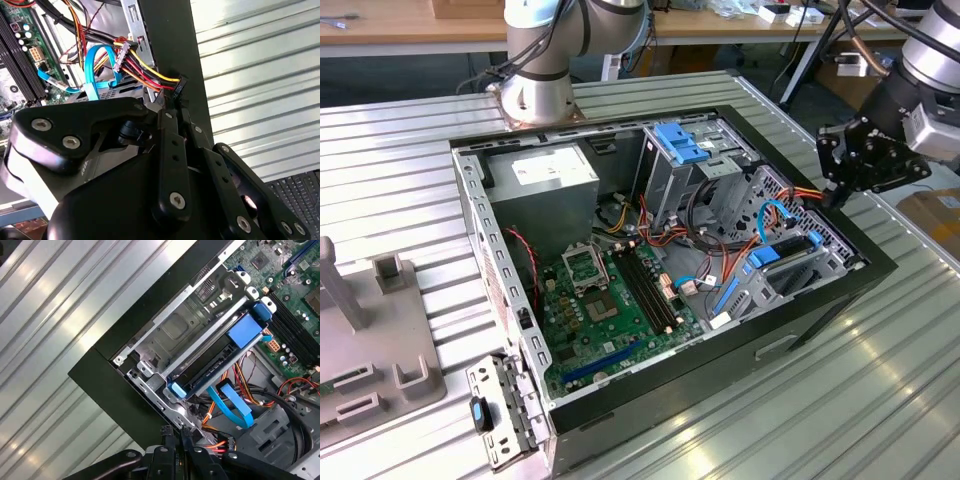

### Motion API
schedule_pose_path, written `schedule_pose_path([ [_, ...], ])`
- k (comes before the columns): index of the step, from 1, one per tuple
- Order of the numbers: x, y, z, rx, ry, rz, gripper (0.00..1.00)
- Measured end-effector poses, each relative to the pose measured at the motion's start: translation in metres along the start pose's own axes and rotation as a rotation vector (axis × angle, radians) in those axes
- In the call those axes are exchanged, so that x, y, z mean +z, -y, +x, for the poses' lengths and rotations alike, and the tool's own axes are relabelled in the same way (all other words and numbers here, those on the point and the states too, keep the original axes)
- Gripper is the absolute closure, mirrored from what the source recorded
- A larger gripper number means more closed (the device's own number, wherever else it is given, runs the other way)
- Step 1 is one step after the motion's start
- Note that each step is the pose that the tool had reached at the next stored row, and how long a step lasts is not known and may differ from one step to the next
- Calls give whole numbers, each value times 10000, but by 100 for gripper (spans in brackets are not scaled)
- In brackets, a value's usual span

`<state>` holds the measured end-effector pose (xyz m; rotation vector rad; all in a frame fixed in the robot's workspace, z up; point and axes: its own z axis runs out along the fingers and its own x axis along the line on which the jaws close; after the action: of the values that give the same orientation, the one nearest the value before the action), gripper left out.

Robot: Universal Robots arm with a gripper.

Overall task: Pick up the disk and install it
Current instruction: 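Insert the first disk wire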

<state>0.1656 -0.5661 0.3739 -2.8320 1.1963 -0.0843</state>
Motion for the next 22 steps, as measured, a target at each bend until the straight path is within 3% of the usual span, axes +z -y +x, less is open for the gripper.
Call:
schedule_pose_path([
  [1,-2,-21,-21,272,-27,-8,84],
  [5,-5,-48,-47,423,-59,-15,84],
  [22,-8,-66,-66,442,-61,-15,84],
])
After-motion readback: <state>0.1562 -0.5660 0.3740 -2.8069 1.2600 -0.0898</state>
